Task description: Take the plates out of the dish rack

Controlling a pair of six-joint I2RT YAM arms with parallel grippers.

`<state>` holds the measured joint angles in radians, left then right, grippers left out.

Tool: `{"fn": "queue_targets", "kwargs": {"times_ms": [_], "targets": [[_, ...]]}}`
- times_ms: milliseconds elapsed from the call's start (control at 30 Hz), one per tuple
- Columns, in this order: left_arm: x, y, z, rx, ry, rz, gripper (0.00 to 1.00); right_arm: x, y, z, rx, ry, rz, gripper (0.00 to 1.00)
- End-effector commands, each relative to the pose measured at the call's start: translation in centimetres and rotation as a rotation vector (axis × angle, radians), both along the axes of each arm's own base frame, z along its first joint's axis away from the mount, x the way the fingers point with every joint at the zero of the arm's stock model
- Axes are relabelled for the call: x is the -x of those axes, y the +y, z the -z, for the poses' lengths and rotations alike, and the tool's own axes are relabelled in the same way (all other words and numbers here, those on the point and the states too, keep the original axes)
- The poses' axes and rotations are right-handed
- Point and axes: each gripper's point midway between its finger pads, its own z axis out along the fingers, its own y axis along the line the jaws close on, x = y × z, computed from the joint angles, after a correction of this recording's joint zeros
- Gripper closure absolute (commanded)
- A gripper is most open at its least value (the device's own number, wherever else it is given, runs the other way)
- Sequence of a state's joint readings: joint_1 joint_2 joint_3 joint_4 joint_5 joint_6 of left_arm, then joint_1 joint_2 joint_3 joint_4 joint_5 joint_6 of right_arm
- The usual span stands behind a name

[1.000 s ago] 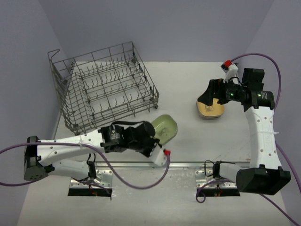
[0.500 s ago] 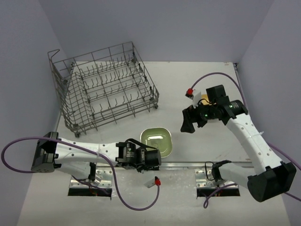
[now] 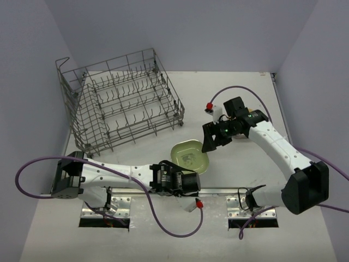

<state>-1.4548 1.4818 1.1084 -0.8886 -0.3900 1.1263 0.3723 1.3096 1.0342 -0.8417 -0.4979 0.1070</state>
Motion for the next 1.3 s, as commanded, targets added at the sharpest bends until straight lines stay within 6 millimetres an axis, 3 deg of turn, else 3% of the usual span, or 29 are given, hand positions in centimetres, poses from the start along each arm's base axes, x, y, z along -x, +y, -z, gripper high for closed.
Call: {"fn": "queue_targets", "kwargs": {"times_ms": [0, 100, 167, 400, 433, 533, 600, 667, 767, 867, 1100, 1267], "targets": [[-0.8, -1.7, -2.0, 0.113, -0.062, -0.029, 1.00, -1.3, 1.4, -1.4, -0.031, -0.037, 0.007, 0.31], [-0.9, -2.1, -2.1, 0.131, -0.066, -0.033, 1.00, -1.6, 1.4, -1.0, -0.016, -0.037, 0.009, 0.41], [-1.2, -2.8, -2.4, 0.164, -0.080, -0.052, 1.00, -1.9, 1.4, -0.8, -0.005, -0.037, 0.013, 0.57], [-2.0, -3.9, -3.1, 0.241, -0.109, -0.135, 0.97, -3.1, 1.0, -0.9, 0.049, -0.061, 0.031, 0.98], [-2.2, -3.8, -3.1, 0.246, -0.114, -0.149, 0.89, -3.2, 0.9, -0.8, 0.056, -0.065, 0.034, 1.00], [-3.0, -3.5, -3.1, 0.265, -0.129, -0.198, 0.48, -3.3, 0.5, -1.1, 0.070, -0.087, 0.039, 1.00], [-3.4, -3.3, -3.2, 0.283, -0.126, -0.233, 0.12, -3.7, 0.0, -1.3, 0.093, -0.119, 0.046, 1.00], [-3.4, -3.2, -3.8, 0.314, -0.104, -0.252, 0.02, -4.0, -0.5, -1.5, 0.117, -0.151, 0.049, 1.00], [-3.3, -3.1, -5.5, 0.387, -0.071, -0.277, 0.00, -4.8, -2.0, -1.6, 0.171, -0.211, 0.054, 1.00], [-3.8, -3.0, -8.4, 0.497, -0.029, -0.336, 0.00, -7.0, -5.7, -1.6, 0.198, -0.234, 0.116, 1.00], [-6.1, -2.7, -15.7, 0.805, 0.112, -0.524, 0.00, -13.6, -18.7, -1.2, 0.255, -0.240, 0.346, 1.00], [-8.3, -2.4, -19.7, 0.997, 0.196, -0.663, 0.00, -17.0, -23.5, -1.1, 0.258, -0.250, 0.410, 1.00]]}}
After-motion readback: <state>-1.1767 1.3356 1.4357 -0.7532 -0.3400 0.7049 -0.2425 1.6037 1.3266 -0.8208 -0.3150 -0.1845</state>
